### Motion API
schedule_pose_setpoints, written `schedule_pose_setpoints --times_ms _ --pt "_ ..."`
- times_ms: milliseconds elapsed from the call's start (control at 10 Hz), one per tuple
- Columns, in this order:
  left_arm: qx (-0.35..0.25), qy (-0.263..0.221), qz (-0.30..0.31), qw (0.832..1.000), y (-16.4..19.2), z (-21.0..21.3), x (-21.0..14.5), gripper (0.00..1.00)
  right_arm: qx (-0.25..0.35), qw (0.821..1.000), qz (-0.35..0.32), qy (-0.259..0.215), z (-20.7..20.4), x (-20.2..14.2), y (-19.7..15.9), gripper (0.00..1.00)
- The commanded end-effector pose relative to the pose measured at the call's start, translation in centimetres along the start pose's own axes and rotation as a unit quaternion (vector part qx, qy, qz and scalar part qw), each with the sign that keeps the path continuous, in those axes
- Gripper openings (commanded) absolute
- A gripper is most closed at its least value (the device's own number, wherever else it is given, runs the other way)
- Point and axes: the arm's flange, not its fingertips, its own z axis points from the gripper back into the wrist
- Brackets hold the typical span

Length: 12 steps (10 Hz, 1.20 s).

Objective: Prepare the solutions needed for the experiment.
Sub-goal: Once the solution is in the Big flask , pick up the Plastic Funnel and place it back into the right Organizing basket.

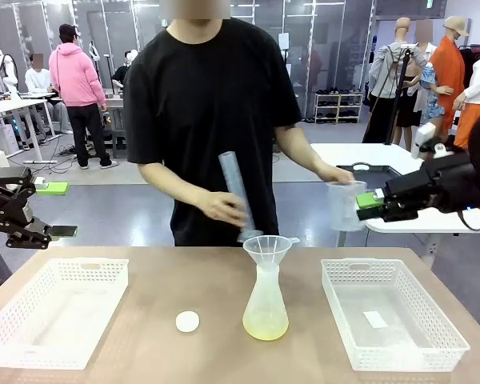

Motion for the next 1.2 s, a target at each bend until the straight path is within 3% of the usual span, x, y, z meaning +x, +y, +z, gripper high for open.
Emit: schedule_pose_setpoints --times_ms 0,200,400,600,700,1100 --pt "-0.013 -0.005 0.004 1.000 -0.3 -0.2 0.2 1.00 -0.066 0.993 0.095 0.030 -1.0 2.7 -0.3 0.56" --pt "-0.013 -0.005 0.004 1.000 -0.3 -0.2 0.2 1.00 -0.114 0.975 0.182 0.058 -1.7 5.3 0.2 0.56" --pt "-0.013 -0.005 0.004 1.000 -0.3 -0.2 0.2 1.00 -0.190 0.939 0.267 0.107 -2.8 7.2 0.4 0.56" --pt "-0.013 -0.005 0.004 1.000 -0.3 -0.2 0.2 1.00 -0.204 0.917 0.315 0.135 -3.6 7.5 1.0 0.56" --pt "-0.013 -0.005 0.004 1.000 -0.3 -0.2 0.2 1.00 -0.171 0.941 0.267 0.116 -2.5 7.6 1.4 0.56" --pt "-0.013 -0.005 0.004 1.000 -0.3 -0.2 0.2 1.00 -0.171 0.941 0.267 0.116 -2.5 7.6 1.4 0.56"
